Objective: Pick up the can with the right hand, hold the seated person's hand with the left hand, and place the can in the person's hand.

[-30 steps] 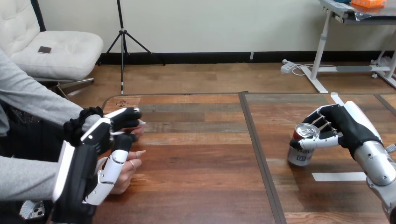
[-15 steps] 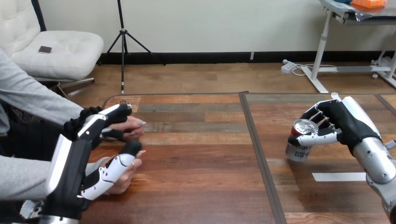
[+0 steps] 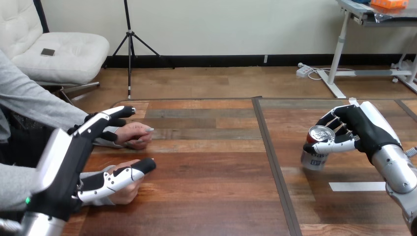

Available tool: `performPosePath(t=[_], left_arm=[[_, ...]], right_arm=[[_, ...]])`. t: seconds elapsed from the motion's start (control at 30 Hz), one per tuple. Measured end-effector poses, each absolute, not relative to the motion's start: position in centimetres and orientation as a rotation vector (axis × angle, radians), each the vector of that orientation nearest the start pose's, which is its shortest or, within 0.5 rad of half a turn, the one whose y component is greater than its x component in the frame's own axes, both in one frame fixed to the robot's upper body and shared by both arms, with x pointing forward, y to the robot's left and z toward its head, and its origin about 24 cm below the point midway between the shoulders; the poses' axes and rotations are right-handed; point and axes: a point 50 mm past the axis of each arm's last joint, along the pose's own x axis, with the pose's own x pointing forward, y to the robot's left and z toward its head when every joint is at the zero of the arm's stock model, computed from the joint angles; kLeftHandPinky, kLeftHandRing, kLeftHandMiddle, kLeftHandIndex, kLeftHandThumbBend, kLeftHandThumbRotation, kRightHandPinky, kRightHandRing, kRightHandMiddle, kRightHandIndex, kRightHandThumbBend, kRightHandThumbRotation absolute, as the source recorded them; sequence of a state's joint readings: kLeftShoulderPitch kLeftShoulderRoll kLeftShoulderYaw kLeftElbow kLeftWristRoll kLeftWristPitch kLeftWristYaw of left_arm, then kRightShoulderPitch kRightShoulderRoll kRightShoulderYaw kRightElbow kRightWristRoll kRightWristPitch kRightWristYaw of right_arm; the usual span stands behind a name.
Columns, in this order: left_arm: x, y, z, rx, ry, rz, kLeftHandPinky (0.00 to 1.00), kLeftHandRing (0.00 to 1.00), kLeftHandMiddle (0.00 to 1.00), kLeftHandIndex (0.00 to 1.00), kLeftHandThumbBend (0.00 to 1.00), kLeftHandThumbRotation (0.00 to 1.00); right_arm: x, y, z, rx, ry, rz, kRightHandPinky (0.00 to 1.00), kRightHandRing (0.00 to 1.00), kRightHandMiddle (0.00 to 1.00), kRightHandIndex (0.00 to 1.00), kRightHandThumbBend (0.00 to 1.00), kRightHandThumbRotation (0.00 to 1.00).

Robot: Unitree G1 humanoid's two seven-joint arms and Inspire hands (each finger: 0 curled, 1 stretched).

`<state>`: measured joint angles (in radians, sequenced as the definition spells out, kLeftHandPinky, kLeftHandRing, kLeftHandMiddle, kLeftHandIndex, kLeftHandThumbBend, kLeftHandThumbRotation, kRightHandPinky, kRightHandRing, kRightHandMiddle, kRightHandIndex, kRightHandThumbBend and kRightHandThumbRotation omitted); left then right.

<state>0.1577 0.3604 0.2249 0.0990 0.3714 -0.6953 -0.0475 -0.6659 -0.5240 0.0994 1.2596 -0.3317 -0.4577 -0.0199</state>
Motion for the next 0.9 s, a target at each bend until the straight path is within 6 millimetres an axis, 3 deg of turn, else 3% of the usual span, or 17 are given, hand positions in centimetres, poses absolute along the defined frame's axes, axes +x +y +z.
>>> performPosePath(t=[0.57,0.9], left_arm=[[21.6,24.8,8.9,1.227,-0.327,-0.162,0.61,0.76,0.80,0.78,1.00,0.50],[22.4,25.1,9.3,1.347,-0.322,-0.171,0.61,0.74,0.79,0.78,1.00,0.43]], right_arm=[[33.5,-27.9,3.9,-0.817,0.182,0.043,0.36,0.40,0.45,0.47,0.72,0.00],[33.5,-27.9,3.9,-0.817,0.182,0.043,0.35,0.40,0.44,0.47,0.72,0.00]])
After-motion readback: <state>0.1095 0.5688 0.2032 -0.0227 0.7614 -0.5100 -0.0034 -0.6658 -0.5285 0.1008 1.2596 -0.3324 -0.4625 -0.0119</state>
